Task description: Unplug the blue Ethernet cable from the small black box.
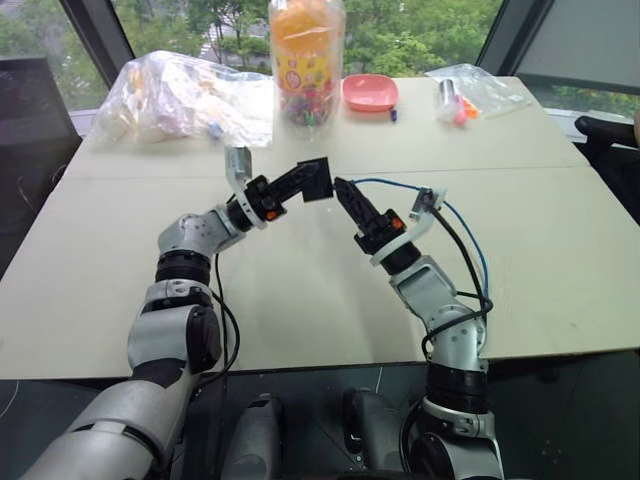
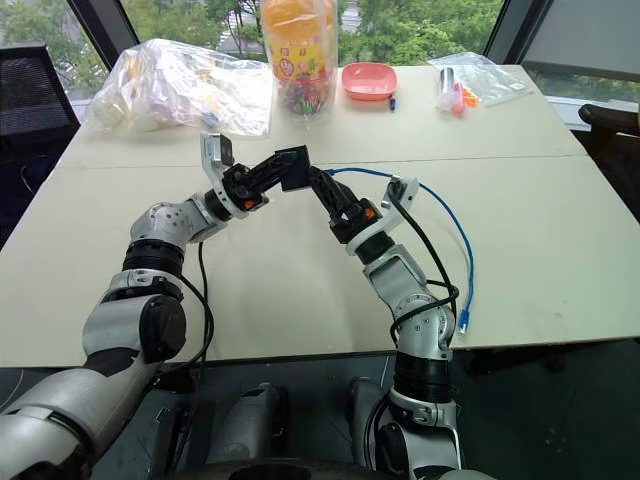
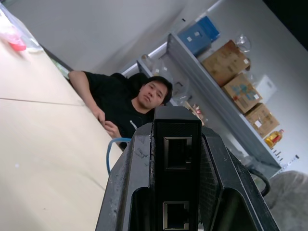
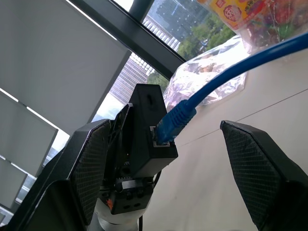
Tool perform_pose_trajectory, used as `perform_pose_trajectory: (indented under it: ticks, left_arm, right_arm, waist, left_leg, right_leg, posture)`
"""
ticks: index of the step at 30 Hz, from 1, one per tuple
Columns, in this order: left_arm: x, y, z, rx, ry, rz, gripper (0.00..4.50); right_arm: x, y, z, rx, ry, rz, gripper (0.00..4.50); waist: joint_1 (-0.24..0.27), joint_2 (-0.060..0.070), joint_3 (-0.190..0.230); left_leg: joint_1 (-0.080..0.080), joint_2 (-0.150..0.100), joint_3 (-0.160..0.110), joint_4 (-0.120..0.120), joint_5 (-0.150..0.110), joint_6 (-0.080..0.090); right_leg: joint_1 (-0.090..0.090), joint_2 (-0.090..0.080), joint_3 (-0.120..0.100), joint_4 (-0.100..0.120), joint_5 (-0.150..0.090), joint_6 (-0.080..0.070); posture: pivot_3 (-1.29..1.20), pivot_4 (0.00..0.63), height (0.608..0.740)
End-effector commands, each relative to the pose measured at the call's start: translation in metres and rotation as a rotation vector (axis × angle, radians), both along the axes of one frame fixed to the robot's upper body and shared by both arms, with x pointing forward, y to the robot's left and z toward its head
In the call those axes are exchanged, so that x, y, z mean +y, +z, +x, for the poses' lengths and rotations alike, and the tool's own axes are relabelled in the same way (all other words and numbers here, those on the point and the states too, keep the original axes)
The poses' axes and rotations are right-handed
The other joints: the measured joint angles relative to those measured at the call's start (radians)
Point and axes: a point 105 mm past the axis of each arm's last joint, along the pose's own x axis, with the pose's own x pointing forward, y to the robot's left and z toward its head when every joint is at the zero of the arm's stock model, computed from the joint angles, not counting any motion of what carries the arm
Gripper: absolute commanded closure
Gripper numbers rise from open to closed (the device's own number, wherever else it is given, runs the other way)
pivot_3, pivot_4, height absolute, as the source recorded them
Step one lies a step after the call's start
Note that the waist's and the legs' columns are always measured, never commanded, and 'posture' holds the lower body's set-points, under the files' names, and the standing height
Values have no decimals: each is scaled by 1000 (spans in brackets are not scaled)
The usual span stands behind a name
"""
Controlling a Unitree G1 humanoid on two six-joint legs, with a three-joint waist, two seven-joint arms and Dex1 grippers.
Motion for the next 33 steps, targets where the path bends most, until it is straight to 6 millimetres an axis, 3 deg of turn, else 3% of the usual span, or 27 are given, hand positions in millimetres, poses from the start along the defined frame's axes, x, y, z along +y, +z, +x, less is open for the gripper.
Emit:
perform_pose_trajectory:
  ticks: [1, 4, 12, 20, 28, 33]
  left_arm:
    - [-1, 15, -4, -55, -19, -34, 3972]
    - [-2, 15, -5, -50, -22, -33, 3972]
    - [-3, 14, -7, -48, -34, -30, 3972]
    - [-2, 13, -6, -46, -25, -22, 3972]
    - [41, 12, -5, -47, 46, 40, 3972]
    - [56, 14, -4, -59, 66, 91, 3972]
  right_arm:
    - [5, 12, -3, -43, 20, 39, 701]
    - [5, 12, -3, -45, 22, 47, 701]
    - [7, 16, -4, -61, 30, 81, 4450]
    - [10, 11, -4, -48, 38, 63, 4450]
    - [-57, 13, 19, 17, -234, 238, 4450]
    - [-70, 11, 21, 13, -287, 218, 4450]
  waist:
    - [0, 0, 0]
    - [0, 0, 0]
    - [-1, 0, 0]
    - [-1, 0, 0]
    - [-2, 0, 0]
    - [0, 0, 0]
  left_leg:
    - [0, 0, 0, 0, 0, 0]
    - [0, 0, 0, 0, 0, 0]
    - [0, 0, 0, 0, 0, 0]
    - [0, 0, 0, 0, 0, 0]
    - [0, 0, 0, 0, 0, 0]
    - [0, 0, 0, -1, 0, 0]
  right_leg:
    - [0, 0, 0, 0, 0, 0]
    - [0, 0, 0, 0, 0, 0]
    - [0, 0, 0, 0, 0, 0]
    - [0, 0, 0, 0, 0, 0]
    - [0, 0, 0, 0, 0, 0]
    - [0, 0, 0, -1, 0, 0]
  posture:
    - [0, 150, 740]
    - [0, 150, 740]
    - [0, 150, 740]
    - [0, 150, 740]
    - [0, 150, 740]
    - [0, 150, 740]
